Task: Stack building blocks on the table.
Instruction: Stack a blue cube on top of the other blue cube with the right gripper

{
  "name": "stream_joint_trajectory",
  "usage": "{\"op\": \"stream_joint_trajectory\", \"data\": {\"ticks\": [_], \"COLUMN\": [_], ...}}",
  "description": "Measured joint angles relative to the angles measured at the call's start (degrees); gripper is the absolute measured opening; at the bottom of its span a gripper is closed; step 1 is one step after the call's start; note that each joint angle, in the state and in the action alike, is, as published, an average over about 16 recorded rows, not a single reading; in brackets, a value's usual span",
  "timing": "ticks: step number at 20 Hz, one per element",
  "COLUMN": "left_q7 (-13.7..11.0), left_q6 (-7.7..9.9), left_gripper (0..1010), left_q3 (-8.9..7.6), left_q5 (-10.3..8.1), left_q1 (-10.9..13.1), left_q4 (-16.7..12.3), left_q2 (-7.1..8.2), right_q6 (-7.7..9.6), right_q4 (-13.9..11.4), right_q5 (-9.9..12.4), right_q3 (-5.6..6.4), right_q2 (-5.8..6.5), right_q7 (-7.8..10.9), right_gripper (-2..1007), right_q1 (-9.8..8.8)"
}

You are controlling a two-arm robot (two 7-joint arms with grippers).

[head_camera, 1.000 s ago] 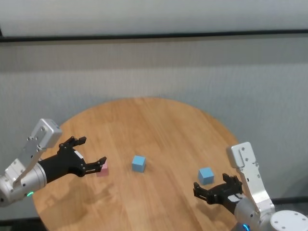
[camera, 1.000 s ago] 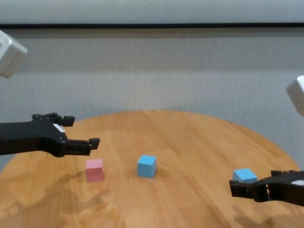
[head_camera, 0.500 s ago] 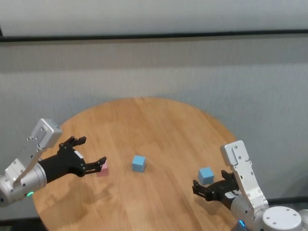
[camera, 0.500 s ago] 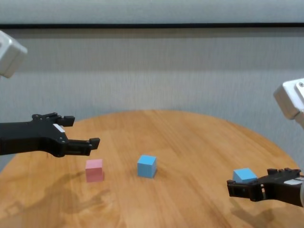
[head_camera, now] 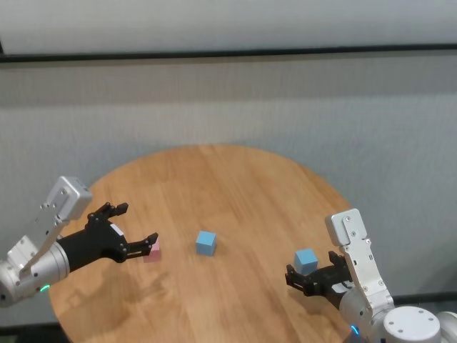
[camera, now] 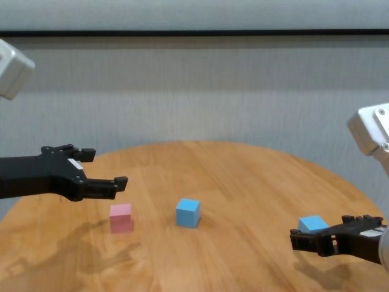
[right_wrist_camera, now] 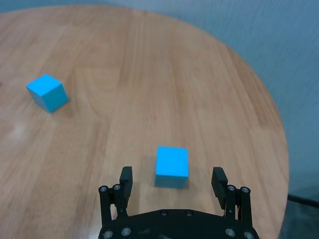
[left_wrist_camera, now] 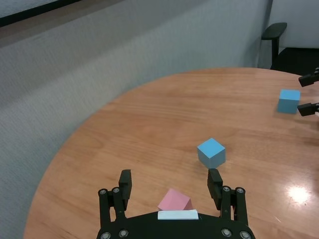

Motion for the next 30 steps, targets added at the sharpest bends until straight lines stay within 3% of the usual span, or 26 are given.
{"op": "stream_joint_trajectory", "data": {"ticks": [12, 30], "left_q7": [0.0, 0.0], "left_q6": [0.0, 0.0], "left_gripper": [1000, 1000], "left_q3": [0.0, 0.0], "left_q5": [0.0, 0.0], "left_q1": [0.0, 0.0], "left_q4": [0.0, 0.0], "left_q2": [0.0, 0.0], "right_q6": [-2.3, -6.74], "right_q4": [1.6, 5.1], "right_q5": [-1.4, -2.9], "right_q3": [0.54, 2.59], "right_q2": [-1.67, -3.86], "right_q7": [0.92, 2.27], "right_gripper": [1001, 1001], "right_q1": [-0.16, -0.14]}}
